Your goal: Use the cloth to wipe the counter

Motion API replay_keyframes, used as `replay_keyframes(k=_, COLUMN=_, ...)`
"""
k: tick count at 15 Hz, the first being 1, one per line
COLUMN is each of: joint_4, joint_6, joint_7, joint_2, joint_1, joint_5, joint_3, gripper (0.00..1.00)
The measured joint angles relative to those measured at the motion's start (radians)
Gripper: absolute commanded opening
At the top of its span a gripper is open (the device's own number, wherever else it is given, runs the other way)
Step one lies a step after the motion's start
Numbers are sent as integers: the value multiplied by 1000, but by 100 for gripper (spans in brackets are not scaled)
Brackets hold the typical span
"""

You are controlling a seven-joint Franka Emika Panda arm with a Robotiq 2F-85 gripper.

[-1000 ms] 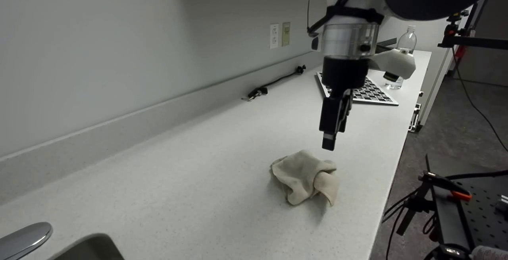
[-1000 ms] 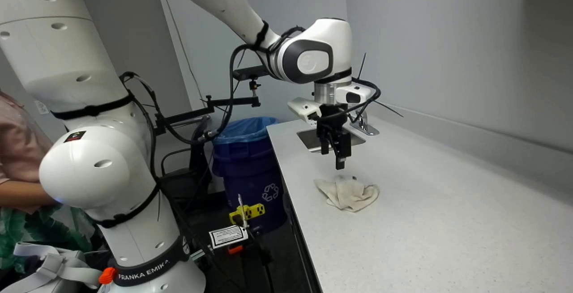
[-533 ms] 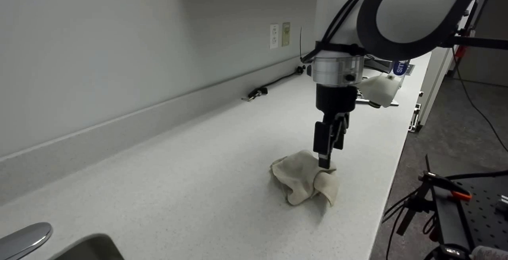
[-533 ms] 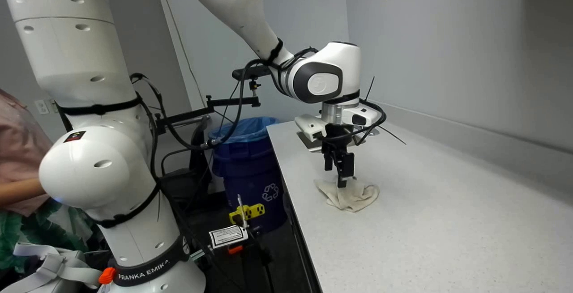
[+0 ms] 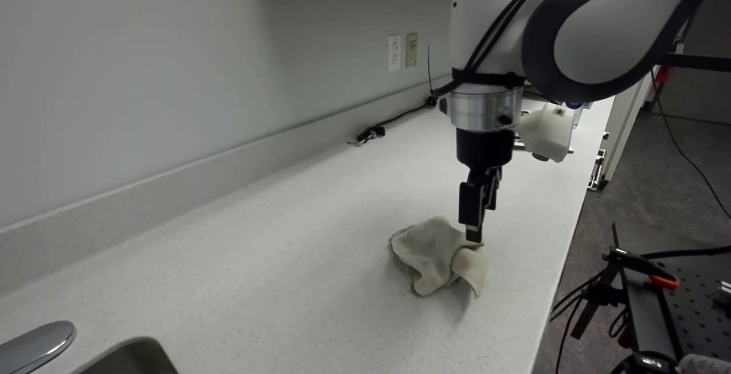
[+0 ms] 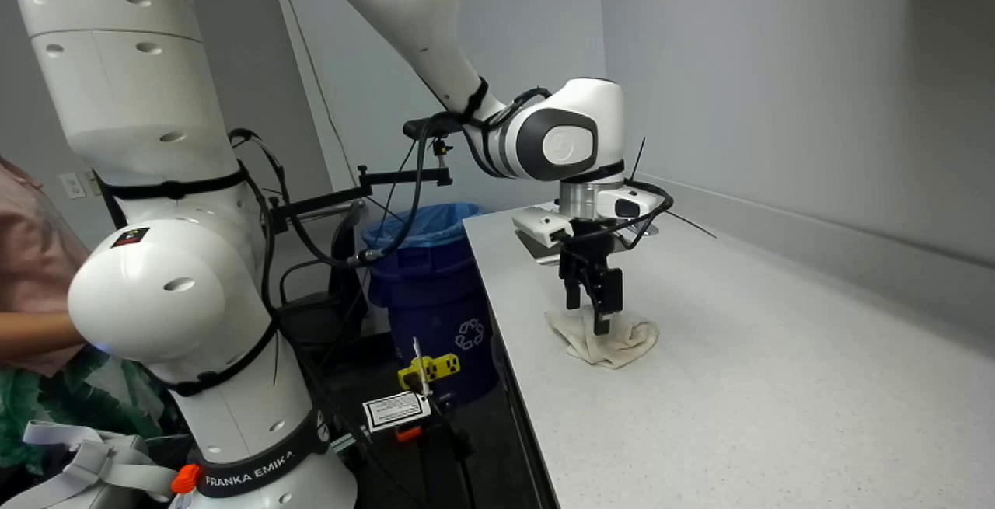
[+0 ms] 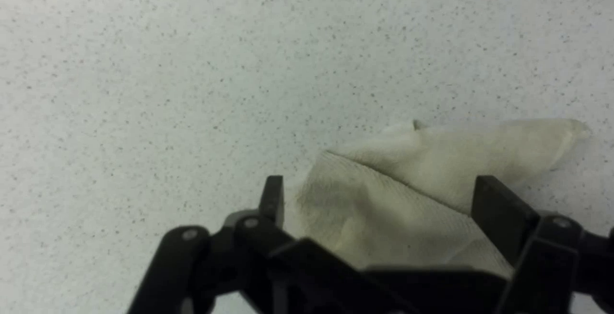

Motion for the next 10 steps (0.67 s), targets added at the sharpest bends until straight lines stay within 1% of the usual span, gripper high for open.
replay_keyframes(k=6, joint_4=63, joint_6=0, joint_7=0, joint_2=97, joint_1=26, joint_5=-9, joint_3=38, gripper=100)
replay_keyframes(k=10, joint_4=127, joint_6=0, joint_7=0, joint_2=178, joint_1=40, joint_5=-9, joint_3=42, gripper=100)
